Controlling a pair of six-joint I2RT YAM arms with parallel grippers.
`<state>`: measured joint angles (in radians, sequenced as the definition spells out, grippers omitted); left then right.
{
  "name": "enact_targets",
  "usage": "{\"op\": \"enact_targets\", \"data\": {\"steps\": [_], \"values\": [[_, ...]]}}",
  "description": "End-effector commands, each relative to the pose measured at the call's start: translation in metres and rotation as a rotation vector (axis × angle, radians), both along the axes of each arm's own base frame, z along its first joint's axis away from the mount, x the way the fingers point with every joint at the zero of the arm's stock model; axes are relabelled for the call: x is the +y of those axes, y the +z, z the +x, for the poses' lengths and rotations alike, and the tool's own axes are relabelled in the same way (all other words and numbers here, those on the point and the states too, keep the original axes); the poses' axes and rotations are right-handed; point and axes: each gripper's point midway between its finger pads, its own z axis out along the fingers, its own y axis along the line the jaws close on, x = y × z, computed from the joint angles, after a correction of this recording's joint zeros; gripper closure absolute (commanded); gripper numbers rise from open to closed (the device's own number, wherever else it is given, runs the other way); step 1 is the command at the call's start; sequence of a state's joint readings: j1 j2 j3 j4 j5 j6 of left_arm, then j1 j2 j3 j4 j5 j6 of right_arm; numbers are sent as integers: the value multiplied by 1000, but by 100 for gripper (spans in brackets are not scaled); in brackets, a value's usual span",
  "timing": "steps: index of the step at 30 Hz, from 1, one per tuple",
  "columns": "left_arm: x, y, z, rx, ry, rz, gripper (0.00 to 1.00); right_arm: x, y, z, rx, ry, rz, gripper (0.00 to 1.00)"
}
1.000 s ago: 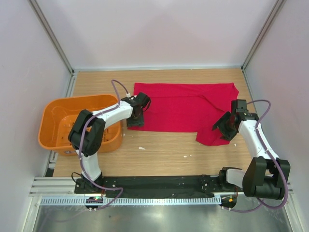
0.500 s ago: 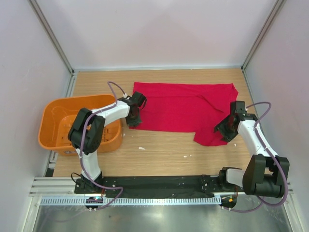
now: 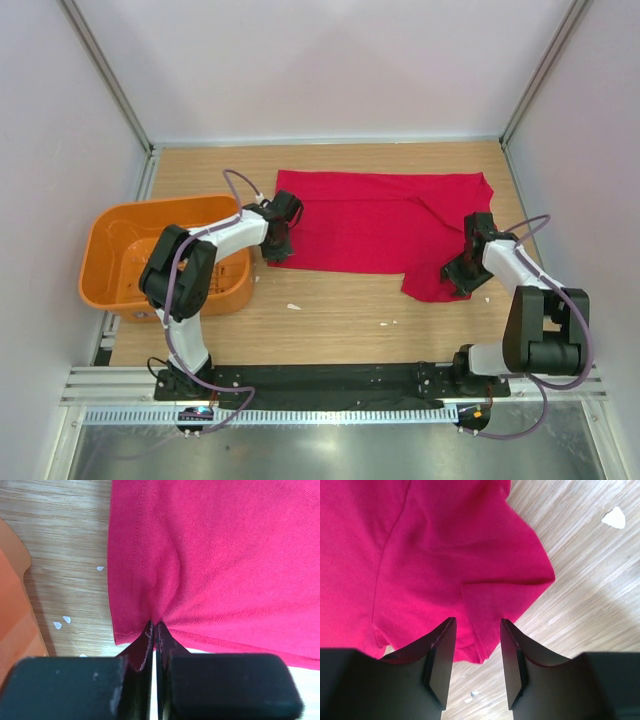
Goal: Fold and stack the t-shirts
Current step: Fold the tshirt
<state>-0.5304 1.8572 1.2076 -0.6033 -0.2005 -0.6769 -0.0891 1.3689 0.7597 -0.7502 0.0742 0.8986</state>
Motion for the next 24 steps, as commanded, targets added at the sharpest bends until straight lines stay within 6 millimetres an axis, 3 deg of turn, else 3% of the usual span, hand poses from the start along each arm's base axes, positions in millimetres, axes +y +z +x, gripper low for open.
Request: {"op": "enact_targets", "data": {"steps": [1,9,13,21,24], "values": [[-11,-4,-7,30,-34,-29,100,-11,-3,11,-14,-40,-60,54],[-12,3,-5,16,-44,-27,100,-11,-13,12,32,-39,-58,60],[-11,6,-5,8,-46,-22,100,-14,-7,8,46,-36,-78,76],[-10,6,-8,15,-49,-22,100,-16,10,2,24,-31,-93,78],[-9,7,-9,16,-53,-20,100,-18,15,-1,28,-28,-102,85]]}}
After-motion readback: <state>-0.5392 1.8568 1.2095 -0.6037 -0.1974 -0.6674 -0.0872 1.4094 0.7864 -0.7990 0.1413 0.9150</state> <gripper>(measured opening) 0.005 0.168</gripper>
